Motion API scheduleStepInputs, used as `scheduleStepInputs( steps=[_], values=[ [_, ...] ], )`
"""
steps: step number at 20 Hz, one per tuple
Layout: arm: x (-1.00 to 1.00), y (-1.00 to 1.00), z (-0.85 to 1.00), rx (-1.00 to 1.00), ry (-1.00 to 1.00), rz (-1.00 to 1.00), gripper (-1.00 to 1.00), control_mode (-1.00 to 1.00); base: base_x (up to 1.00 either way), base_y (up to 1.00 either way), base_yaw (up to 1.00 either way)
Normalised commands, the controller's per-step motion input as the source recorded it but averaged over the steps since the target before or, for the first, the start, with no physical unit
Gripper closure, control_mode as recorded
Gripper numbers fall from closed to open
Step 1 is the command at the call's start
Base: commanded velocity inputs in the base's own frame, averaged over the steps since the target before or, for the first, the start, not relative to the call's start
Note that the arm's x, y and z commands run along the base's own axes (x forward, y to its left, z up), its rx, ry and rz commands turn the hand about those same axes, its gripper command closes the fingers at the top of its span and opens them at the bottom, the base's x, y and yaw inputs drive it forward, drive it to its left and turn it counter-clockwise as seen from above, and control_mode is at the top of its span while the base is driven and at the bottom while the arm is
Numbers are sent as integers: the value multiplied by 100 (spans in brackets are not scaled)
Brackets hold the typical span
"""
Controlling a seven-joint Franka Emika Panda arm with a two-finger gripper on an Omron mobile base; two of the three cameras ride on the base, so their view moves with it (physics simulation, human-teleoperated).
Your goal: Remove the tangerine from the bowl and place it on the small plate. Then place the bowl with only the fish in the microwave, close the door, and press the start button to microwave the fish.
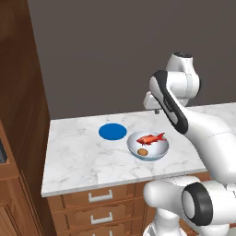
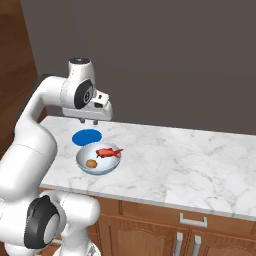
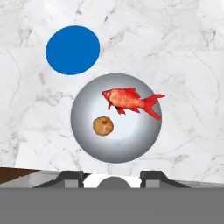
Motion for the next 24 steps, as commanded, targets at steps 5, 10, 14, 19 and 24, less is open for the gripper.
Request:
scheduleStepInputs(
  steps=[5,10,14,19,24],
  values=[
    [-35,32,-42,0,2,0,-100,-100,0,0,0],
    [-19,41,-97,6,26,-4,-100,-100,0,0,0],
    [25,1,-37,1,26,-5,-100,-100,0,0,0],
    [35,-2,-34,3,4,0,-100,-100,0,0,0],
    [32,-3,-68,13,4,3,-100,-100,0,0,0]
  ],
)
